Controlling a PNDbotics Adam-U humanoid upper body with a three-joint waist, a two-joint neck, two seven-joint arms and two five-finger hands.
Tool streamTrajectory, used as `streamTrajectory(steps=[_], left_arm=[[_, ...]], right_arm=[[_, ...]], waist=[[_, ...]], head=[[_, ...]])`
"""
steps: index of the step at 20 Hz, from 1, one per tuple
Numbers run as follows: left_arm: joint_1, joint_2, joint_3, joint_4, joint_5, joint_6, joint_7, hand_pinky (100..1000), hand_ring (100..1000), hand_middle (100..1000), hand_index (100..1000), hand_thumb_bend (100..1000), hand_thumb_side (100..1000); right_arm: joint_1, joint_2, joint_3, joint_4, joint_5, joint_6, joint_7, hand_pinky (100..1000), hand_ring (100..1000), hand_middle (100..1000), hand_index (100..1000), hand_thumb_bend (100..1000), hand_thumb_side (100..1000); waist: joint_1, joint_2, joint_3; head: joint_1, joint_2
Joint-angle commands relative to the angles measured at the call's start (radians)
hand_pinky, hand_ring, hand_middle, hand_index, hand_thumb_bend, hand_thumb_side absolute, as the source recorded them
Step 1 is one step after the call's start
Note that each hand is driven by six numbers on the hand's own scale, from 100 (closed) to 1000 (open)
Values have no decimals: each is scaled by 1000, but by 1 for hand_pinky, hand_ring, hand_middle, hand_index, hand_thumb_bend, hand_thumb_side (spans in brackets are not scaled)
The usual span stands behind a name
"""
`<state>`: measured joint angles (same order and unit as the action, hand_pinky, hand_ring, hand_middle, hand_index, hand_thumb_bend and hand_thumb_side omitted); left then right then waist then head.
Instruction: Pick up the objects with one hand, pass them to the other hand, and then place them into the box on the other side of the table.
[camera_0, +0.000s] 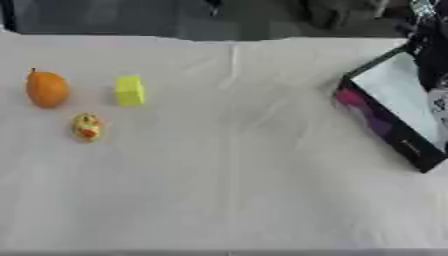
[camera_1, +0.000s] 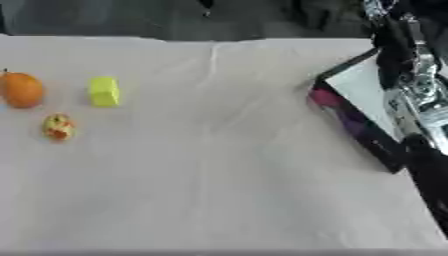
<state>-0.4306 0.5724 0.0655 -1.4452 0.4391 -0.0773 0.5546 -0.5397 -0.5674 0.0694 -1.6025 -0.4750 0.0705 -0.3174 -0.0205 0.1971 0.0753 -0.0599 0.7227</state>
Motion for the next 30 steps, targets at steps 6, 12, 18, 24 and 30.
streamTrajectory(steps=[6,12,18,24,30], left_arm=[[-10,20,16,-7,-6,0,-1,795,709,755,806,526,612],[-20,29,14,-7,-11,6,-4,796,710,755,806,541,592],[-74,95,0,3,-86,94,-144,812,721,755,826,533,580],[-170,238,-36,63,-328,206,-509,820,751,765,838,528,564],[-247,357,-82,126,-591,231,-841,833,804,807,858,546,538]], right_arm=[[-13,-22,-5,-15,0,2,-3,947,892,915,892,321,552],[-15,-23,-3,-16,1,3,0,947,892,916,892,320,551],[-16,-28,2,-16,5,7,5,947,892,916,892,317,550],[-17,-32,8,-17,9,12,11,947,892,915,892,316,549],[-19,-35,13,-17,13,15,17,947,892,915,892,315,548]], waist=[[4,-25,-1],[4,-25,-2],[5,-27,-3],[10,-30,-4],[13,-32,-5]], head=[[1,-9],[1,-10],[1,-6],[2,-7],[5,-9]])
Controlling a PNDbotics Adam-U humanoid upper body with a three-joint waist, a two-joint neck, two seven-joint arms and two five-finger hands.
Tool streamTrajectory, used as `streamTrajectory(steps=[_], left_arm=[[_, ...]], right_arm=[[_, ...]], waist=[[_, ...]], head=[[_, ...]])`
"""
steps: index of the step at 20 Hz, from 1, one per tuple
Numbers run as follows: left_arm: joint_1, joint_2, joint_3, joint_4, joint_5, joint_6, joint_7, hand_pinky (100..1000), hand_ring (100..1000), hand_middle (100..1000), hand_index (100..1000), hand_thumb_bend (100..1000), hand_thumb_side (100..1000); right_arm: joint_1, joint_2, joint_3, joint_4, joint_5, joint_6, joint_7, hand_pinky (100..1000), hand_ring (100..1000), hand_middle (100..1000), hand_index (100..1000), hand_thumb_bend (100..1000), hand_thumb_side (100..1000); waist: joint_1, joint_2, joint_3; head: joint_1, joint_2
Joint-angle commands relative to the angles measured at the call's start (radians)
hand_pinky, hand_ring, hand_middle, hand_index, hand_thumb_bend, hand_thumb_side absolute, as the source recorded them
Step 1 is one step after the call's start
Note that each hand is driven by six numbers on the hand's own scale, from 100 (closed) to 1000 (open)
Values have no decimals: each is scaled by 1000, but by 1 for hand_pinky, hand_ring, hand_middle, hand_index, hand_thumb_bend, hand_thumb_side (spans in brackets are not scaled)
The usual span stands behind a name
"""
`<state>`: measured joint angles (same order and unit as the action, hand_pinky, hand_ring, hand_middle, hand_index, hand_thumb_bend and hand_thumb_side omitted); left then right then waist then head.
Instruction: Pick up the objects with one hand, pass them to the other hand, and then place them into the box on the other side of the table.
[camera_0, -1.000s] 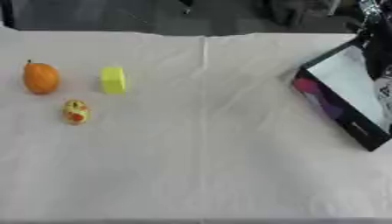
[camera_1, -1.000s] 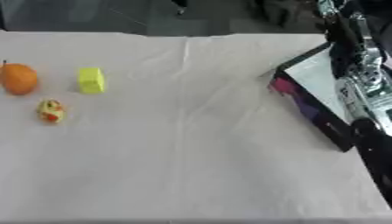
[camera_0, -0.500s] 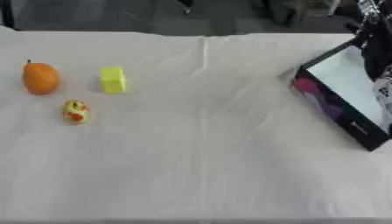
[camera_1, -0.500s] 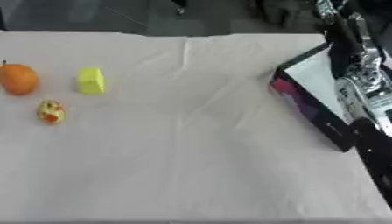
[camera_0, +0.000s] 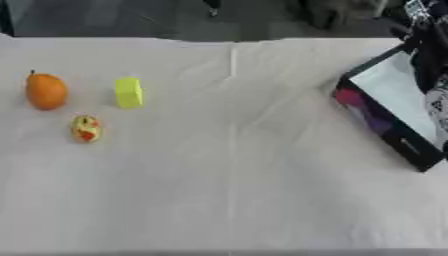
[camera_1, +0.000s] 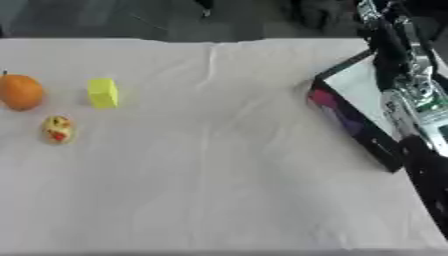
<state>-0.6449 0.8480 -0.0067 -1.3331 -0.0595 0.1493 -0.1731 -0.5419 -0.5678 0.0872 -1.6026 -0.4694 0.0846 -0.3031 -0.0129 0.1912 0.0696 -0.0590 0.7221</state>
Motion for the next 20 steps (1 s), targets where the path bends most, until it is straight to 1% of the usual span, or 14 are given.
streamTrajectory(steps=[1,5,8,11,14,20], left_arm=[[-45,92,-18,23,-124,0,-161,837,811,811,859,553,523],[-88,114,-66,25,-205,-46,-357,844,835,824,856,598,460],[-118,109,-102,5,-246,-74,-469,841,841,828,858,609,453],[-149,91,-133,-13,-269,-86,-528,841,846,831,861,607,464],[-183,69,-164,-13,-282,-93,-573,840,846,831,859,603,467],[-244,19,-211,25,-292,-103,-644,838,845,822,838,592,480]], right_arm=[[-17,-36,-5,-16,7,1,3,947,892,915,892,315,548],[-19,-35,-2,-16,8,3,6,946,891,915,892,315,547],[-21,-34,0,-16,9,4,8,946,890,914,892,315,547],[-22,-31,3,-16,9,6,10,946,890,914,892,314,548],[-22,-29,5,-15,10,7,12,946,890,914,892,314,548],[-20,-26,7,-13,12,10,14,947,890,912,892,315,550]], waist=[[5,-26,1],[4,-28,3],[3,-28,3],[4,-29,3],[4,-29,2],[6,-28,-1]], head=[[4,-9],[3,-13],[4,-17],[4,-15],[3,-4],[1,15]])
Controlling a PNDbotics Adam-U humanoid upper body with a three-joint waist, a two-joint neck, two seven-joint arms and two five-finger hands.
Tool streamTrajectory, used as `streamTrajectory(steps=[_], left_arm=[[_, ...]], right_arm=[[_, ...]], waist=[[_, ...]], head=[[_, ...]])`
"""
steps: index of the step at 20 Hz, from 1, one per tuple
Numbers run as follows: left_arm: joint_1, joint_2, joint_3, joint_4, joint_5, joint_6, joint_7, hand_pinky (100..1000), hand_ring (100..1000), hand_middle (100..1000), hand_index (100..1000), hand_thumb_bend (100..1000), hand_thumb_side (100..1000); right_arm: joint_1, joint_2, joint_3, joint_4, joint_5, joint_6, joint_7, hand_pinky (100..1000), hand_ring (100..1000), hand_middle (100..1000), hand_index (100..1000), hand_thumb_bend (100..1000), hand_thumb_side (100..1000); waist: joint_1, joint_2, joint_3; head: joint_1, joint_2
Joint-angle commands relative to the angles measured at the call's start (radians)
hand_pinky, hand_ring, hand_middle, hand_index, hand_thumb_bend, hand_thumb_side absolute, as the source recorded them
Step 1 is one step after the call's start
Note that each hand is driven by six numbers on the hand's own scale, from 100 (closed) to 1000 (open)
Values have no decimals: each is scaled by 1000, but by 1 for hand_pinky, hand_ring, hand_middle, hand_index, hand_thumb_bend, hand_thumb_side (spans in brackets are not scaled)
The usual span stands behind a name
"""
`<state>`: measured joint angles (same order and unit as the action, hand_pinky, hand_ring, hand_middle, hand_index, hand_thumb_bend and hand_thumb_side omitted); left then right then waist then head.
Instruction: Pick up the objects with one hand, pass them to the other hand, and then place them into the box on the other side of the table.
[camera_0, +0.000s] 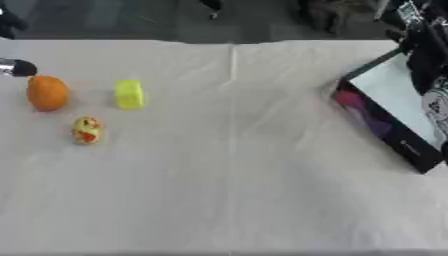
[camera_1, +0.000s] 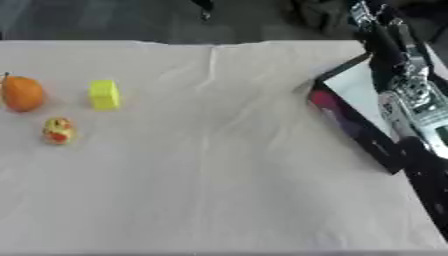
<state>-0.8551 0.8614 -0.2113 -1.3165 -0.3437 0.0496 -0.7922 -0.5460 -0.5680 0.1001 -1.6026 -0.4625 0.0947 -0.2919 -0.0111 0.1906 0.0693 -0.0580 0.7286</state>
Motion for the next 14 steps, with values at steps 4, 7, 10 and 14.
streamTrajectory(steps=[4,7,10,14], left_arm=[[-81,-36,-22,45,-15,-10,-49,839,843,818,829,585,479],[-121,-78,-32,81,-24,-16,-61,838,842,817,827,568,468],[-160,-119,-50,111,-28,-26,-88,840,843,819,831,553,460],[-203,-162,-79,147,-61,-34,-113,841,854,829,840,571,447]], right_arm=[[-16,-23,-4,-11,6,1,5,947,890,912,892,315,550],[-17,-20,-2,-10,6,2,6,947,890,911,892,315,551],[-17,-16,0,-9,5,3,7,947,889,909,892,315,551],[-19,-9,4,-7,5,5,10,948,889,908,892,316,552]], waist=[[6,-28,-2],[5,-29,-3],[5,-30,-6],[8,-31,-9]], head=[[3,13],[4,12],[6,13],[12,12]])
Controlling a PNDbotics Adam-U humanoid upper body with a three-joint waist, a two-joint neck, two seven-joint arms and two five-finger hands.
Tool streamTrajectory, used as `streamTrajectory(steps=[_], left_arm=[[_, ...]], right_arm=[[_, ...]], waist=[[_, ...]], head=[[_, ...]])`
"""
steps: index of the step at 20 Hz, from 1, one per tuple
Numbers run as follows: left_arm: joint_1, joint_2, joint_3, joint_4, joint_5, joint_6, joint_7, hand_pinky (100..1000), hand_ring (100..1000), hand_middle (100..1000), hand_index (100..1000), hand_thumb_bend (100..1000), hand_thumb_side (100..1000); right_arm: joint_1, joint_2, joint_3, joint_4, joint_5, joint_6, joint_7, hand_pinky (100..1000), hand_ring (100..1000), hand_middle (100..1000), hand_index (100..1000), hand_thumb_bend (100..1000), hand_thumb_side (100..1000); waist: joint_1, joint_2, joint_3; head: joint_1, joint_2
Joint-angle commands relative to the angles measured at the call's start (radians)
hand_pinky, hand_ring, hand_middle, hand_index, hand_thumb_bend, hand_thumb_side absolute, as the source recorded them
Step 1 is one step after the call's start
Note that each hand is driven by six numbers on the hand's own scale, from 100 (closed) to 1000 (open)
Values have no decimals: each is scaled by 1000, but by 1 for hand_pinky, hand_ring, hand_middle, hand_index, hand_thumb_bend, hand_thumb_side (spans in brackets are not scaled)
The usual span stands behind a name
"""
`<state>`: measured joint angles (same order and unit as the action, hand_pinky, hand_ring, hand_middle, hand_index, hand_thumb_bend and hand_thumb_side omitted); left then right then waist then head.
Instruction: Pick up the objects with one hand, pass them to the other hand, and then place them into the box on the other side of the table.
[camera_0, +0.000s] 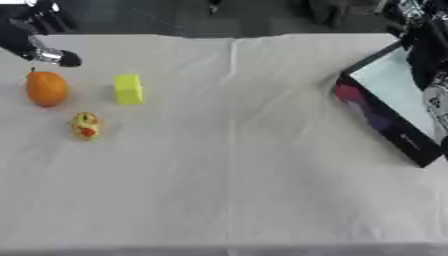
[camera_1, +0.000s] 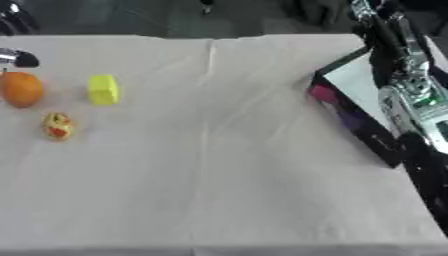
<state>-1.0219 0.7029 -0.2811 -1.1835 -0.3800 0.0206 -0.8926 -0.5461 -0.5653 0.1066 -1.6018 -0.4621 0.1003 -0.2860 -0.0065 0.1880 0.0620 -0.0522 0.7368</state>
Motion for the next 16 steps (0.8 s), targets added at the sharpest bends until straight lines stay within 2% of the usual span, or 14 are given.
streamTrajectory(steps=[1,5,10,16], left_arm=[[-45,-14,-18,27,-43,-9,-14,841,860,833,843,577,437],[-64,-48,-43,79,-159,-38,-14,842,880,850,852,618,378],[-66,-83,-47,146,-312,-93,-14,843,895,862,860,658,289],[-61,-108,-28,199,-389,-129,-14,842,894,862,866,658,255]], right_arm=[[-20,-10,-2,-7,5,-1,5,948,889,908,892,316,553],[-20,-5,1,-5,6,1,8,948,889,907,892,317,554],[-16,-2,3,-2,7,2,10,948,889,906,892,317,556],[-17,0,5,-2,9,5,16,949,889,906,892,317,558]], waist=[[5,-29,-2],[6,-29,-7],[6,-28,-9],[3,-26,-9]], head=[[7,3],[10,1],[11,-1],[13,0]])
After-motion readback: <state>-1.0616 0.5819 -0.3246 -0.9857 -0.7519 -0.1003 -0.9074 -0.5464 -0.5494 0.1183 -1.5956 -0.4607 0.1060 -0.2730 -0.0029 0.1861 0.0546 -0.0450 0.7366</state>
